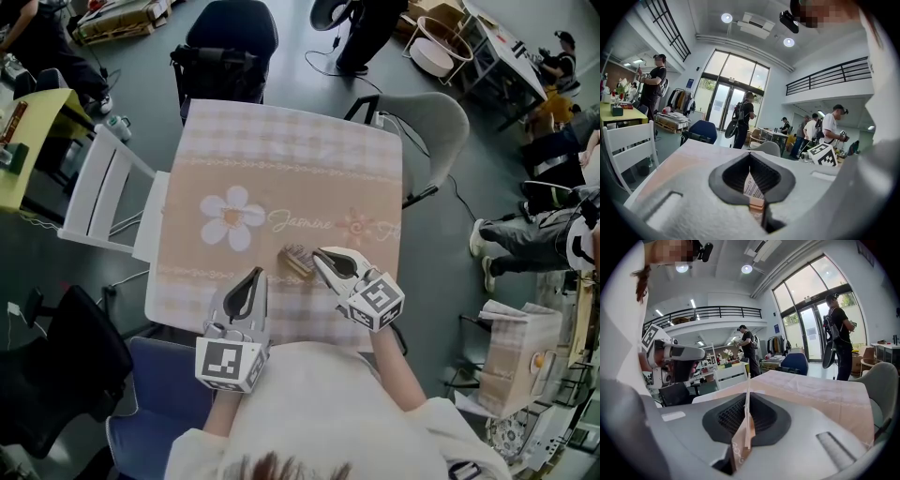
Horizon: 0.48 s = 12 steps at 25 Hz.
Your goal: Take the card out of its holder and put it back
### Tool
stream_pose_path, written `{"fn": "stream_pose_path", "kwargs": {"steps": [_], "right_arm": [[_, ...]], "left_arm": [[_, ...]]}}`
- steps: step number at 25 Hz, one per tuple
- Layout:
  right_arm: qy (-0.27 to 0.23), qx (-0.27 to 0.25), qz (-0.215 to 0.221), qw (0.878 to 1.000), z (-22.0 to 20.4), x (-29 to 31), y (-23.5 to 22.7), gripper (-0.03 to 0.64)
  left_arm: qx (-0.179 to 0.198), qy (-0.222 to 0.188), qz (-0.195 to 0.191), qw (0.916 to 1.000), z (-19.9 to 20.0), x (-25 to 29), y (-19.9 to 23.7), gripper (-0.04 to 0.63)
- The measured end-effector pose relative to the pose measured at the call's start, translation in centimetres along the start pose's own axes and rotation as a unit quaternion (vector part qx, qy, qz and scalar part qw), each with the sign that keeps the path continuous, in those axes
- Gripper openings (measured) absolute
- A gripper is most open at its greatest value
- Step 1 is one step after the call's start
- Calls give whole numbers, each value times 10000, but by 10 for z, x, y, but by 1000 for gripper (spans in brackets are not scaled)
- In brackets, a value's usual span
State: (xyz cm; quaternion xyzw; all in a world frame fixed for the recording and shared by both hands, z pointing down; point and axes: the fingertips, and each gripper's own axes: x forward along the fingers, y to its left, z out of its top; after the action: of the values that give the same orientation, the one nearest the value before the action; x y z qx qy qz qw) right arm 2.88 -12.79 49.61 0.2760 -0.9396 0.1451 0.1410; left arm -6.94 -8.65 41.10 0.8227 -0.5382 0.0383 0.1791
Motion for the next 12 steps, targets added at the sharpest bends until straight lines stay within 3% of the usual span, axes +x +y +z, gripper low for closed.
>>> {"fn": "stream_pose_path", "kwargs": {"steps": [12], "right_arm": [[-691, -13, -554, 9961, 58, -42, -2, 14]], "left_arm": [[59, -102, -30, 9999, 5, -4, -5, 6]]}}
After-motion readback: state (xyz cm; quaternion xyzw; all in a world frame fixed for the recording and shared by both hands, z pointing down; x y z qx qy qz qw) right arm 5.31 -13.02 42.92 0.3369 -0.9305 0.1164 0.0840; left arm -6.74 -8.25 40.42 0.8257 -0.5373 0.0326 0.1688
